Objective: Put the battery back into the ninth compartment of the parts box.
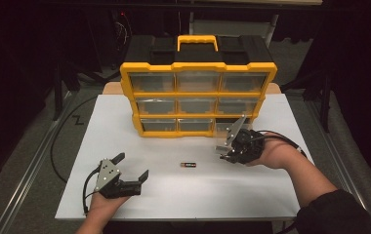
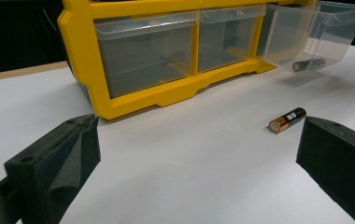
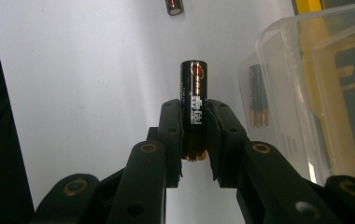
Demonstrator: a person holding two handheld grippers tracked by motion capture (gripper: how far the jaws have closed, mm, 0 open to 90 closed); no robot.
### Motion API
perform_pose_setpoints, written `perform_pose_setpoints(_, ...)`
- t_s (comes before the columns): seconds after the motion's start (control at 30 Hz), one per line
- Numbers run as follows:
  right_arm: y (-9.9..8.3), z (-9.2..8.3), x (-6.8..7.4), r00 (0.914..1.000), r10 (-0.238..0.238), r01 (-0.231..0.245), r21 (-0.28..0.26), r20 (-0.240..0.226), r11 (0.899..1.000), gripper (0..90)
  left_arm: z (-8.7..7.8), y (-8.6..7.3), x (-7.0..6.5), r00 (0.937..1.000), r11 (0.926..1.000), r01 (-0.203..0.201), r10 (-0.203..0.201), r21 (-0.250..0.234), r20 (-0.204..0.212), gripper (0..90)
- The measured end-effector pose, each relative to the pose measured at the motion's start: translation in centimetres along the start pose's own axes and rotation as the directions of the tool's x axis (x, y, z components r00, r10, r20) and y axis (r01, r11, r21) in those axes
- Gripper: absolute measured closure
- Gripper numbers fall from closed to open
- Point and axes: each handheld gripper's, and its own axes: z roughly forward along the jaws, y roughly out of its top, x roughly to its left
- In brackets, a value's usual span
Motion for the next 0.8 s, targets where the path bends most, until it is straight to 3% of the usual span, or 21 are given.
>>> perform_pose_setpoints(0.8, 0.8, -3.0, -1.0, 0.9994, 0.004, -0.004, 0.007, 0.034, 1.000, 78.9, -0.1, 0.1, 0.0, 1.0000, 1.0000, 0.000, 0.000, -0.007, 0.005, 0.3)
